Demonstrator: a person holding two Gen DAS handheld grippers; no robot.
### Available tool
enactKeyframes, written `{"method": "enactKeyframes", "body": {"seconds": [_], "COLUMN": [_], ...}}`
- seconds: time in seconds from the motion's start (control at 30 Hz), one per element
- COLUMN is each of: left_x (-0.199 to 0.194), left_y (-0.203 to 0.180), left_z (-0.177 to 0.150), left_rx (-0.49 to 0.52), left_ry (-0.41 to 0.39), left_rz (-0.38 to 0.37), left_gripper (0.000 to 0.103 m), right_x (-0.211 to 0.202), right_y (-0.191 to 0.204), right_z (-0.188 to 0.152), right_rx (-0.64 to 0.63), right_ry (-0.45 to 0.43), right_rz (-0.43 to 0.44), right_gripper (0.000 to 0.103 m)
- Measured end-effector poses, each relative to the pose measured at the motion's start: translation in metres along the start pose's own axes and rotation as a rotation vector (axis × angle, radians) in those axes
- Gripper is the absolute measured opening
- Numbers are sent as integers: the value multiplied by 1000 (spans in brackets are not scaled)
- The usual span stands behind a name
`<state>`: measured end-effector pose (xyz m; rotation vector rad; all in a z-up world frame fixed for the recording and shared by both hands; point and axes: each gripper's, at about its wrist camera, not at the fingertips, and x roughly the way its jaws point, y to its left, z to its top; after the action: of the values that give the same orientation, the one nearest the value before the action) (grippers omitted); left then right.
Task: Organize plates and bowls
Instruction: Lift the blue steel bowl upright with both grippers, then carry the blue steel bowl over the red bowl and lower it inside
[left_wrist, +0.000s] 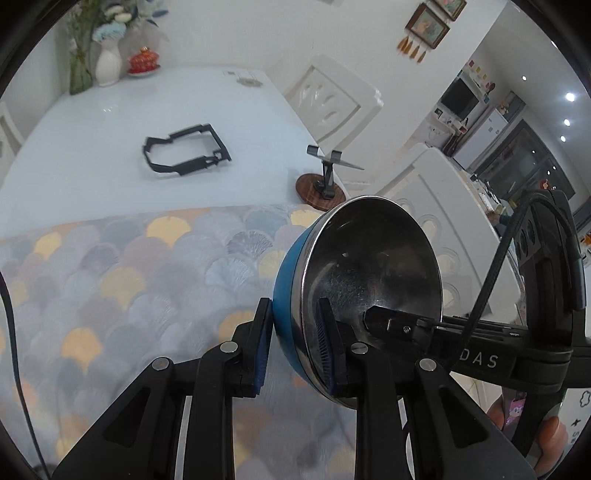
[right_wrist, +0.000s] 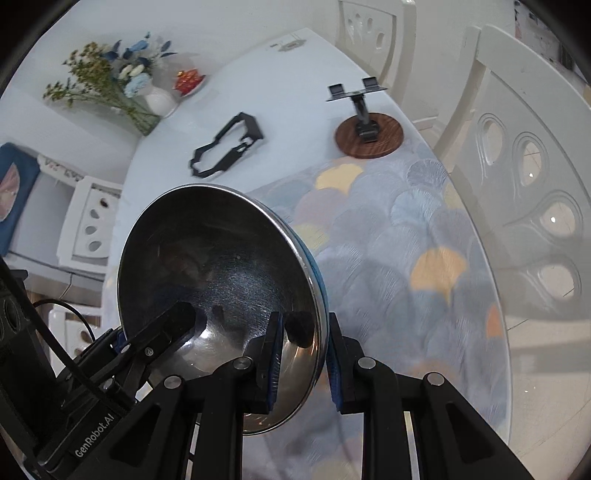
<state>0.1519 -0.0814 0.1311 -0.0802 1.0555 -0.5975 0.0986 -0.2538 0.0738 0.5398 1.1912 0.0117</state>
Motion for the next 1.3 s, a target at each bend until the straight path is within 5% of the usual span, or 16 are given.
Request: {"method": "enactKeyframes", "body": {"seconds": [0.63, 0.93, 1.3], "left_x": [-115, -125, -115], "left_y": [-12, -12, -14], "left_z": [-126, -185, -224], "left_rx": [17, -48, -78], "left_ry": [-63, -28, 20], "left_rz": [104, 99, 123], "left_gripper": [20, 20, 20], "right_x": [-58, -50, -40], "right_y": [60, 52, 46], "right_z": [-145, -207, -235], "right_rx": [-132, -145, -151], "right_ry": [63, 165, 201], "right_rz": [9, -4, -34], "right_gripper": [24, 24, 24]}}
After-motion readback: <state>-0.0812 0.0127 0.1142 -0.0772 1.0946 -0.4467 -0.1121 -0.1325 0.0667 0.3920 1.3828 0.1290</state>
